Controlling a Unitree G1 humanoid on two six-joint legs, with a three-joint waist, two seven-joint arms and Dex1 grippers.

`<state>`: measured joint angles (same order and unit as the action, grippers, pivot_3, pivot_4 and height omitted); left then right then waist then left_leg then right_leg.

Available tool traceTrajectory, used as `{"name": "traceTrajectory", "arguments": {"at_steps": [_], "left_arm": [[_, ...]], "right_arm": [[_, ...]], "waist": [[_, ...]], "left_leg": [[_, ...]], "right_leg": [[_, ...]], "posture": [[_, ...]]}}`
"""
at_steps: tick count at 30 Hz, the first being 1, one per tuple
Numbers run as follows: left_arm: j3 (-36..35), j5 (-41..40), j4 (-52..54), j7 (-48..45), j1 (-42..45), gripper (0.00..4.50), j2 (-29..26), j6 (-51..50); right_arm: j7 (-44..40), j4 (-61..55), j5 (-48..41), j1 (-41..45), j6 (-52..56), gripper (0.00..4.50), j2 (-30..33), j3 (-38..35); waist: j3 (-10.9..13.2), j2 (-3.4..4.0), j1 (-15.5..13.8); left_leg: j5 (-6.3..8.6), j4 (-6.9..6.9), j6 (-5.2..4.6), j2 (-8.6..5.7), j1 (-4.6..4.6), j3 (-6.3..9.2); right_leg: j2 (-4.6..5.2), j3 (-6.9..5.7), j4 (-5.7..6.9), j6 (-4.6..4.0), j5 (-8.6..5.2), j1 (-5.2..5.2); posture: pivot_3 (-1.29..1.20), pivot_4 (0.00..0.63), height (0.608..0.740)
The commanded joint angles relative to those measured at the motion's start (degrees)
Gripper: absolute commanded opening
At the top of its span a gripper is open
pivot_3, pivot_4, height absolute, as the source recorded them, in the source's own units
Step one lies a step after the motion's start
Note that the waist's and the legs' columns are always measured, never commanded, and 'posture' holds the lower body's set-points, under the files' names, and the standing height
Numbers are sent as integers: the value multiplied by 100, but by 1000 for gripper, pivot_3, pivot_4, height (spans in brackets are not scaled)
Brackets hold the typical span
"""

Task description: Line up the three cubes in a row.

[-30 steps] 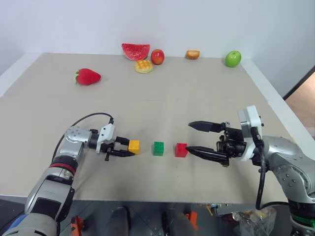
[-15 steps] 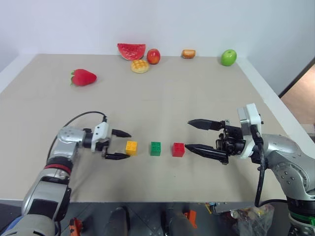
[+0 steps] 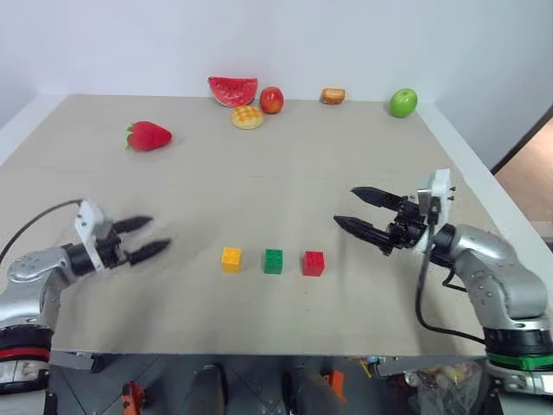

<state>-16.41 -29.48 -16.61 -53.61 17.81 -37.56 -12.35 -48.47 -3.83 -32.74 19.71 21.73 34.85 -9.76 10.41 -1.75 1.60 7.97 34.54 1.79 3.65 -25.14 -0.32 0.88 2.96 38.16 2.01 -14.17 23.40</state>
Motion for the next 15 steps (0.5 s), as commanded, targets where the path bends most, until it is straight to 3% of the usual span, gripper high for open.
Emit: {"name": "traceTrajectory", "arguments": {"at_steps": [1,4,8,10,15], "left_arm": [[-435,-311,1240,1440,-295,4311,281,-940],[-477,-680,2612,1435,-1078,4311,505,-1094],[-411,-783,3599,915,-2043,4311,189,-1210],[-431,-510,3673,456,-2394,4311,-246,-1029],[-550,-155,2927,-682,-2549,4311,-1169,-393]], "right_arm": [[508,-34,-23,-188,-96,4237,-228,-395],[206,-991,-556,-962,149,4237,-224,-511],[-169,-1791,-1053,-1641,573,4237,216,-711],[-399,-2002,-1270,-1766,743,4237,556,-897],[-819,-2011,-1426,-1763,891,4237,1209,-1168]], "waist": [[0,0,-8],[-1,0,-18],[0,1,-8],[0,1,-8],[0,0,-17]], "left_leg": [[-1,0,1,-6,-3,-9],[10,-12,18,-11,-5,-24],[51,-12,60,-7,3,-28],[52,-11,63,-3,8,-27],[52,-7,64,0,33,-30]], "right_leg": [[4,3,0,7,0,2],[2,32,-2,47,1,6],[-7,47,2,20,-28,3],[-13,46,4,46,-51,3],[-2,39,-1,-10,-50,3]], "posture": [[0,150,740],[0,150,740],[0,150,740],[0,150,740],[0,150,740]]}}
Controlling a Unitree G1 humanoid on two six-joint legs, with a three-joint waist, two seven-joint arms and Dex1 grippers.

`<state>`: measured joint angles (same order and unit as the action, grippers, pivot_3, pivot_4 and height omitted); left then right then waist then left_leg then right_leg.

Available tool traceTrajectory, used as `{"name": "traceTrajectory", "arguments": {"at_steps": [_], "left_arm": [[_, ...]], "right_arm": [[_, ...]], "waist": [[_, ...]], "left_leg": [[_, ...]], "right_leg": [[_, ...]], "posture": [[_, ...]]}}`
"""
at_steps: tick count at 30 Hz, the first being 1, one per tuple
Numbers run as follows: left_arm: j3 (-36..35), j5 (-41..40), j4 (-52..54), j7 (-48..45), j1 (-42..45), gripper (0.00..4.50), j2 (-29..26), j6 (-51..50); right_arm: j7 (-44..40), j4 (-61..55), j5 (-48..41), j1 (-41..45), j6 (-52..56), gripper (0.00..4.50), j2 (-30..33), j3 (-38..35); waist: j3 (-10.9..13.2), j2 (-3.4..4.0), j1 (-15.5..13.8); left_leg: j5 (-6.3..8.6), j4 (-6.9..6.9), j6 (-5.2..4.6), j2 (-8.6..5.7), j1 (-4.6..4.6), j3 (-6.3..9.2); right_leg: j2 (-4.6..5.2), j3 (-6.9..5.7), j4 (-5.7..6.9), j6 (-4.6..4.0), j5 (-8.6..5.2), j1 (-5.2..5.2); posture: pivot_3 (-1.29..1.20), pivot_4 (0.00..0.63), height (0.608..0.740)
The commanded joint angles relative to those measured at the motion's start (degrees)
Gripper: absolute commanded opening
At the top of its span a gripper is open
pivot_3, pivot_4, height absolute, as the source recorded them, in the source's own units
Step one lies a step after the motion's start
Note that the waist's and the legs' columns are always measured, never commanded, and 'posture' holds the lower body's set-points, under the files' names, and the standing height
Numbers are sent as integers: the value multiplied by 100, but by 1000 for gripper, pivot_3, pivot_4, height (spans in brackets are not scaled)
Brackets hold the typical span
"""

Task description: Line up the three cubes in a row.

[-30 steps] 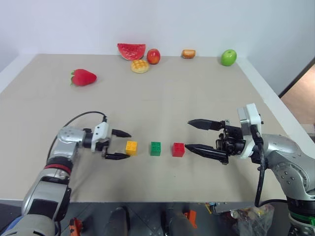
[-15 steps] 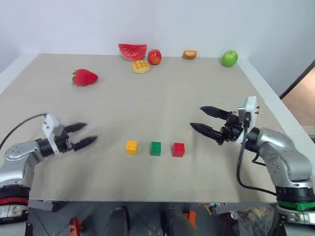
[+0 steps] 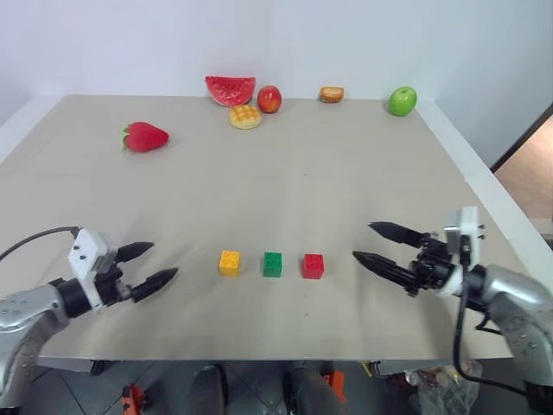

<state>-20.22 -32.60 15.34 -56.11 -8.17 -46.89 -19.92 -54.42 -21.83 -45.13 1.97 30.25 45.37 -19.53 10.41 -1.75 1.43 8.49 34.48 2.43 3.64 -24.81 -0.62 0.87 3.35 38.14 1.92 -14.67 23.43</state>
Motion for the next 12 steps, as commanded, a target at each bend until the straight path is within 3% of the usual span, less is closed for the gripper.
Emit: {"name": "traceTrajectory", "arguments": {"at_steps": [1,5,12], "left_arm": [[-142,266,-418,-560,73,4311,-337,525],[13,427,-707,-740,306,4311,-373,793],[301,464,-494,-208,411,4311,122,532]], "right_arm": [[-314,-217,-185,0,53,4237,264,-207],[-524,-212,-53,-55,16,4237,499,-177],[-304,-350,116,-256,-7,4237,320,-2]], "waist": [[0,0,1],[0,-1,0],[-4,-6,-7]], "left_leg": [[1,0,2,-1,8,-1],[8,3,12,-6,17,-30],[14,5,-17,-4,-25,-73]], "right_leg": [[5,-1,-3,-1,0,0],[41,-2,-13,0,0,3],[46,5,-16,38,1,15]], "posture": [[0,150,740],[0,150,740],[0,150,740]]}}
